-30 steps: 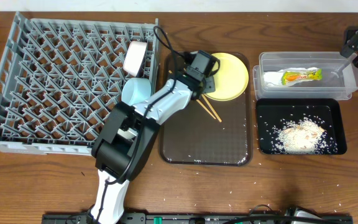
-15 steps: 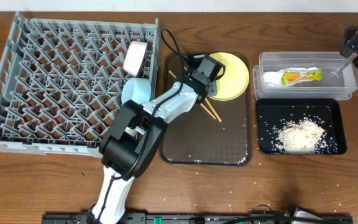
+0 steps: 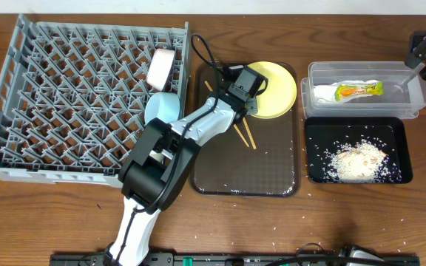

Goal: Sort waste into correct bins and load items into the dishwasher
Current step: 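Grasp the yellow plate rim with the left gripper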

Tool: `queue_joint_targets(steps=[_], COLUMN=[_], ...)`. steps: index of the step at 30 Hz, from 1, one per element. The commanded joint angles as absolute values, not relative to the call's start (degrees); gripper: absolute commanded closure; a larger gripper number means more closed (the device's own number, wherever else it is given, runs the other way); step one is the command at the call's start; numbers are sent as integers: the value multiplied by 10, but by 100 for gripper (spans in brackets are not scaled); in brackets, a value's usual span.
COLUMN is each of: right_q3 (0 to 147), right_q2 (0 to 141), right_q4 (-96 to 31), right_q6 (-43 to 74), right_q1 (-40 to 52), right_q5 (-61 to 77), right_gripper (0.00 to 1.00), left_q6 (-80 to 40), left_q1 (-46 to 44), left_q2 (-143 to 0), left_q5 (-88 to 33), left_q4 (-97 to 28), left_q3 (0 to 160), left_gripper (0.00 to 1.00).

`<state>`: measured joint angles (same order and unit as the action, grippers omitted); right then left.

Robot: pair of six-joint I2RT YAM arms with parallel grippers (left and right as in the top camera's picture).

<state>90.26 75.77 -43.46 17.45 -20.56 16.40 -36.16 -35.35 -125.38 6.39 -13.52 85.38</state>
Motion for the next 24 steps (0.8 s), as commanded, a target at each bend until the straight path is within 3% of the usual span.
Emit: queue_joint_targets(steps=[1, 7, 11, 24], right_q3=[903, 903, 903, 903], right_q2=[758, 758, 758, 758], right_q4=[-434, -434, -434, -434], right_q6=[180, 180, 180, 180], right_q1=[-208, -208, -208, -208], right_q5=[161, 161, 161, 161], right_gripper=[1, 1, 1, 1], left_q6=[-379, -403, -411, -413], left_q1=[-352, -351, -351, -351], left_q2=[-1259, -1245, -1237, -1232], left_q5=[65, 65, 65, 64], left_q4=[-161, -199, -221, -234], left_q3=[867, 867, 867, 867], left_gripper=[74, 81, 92, 93])
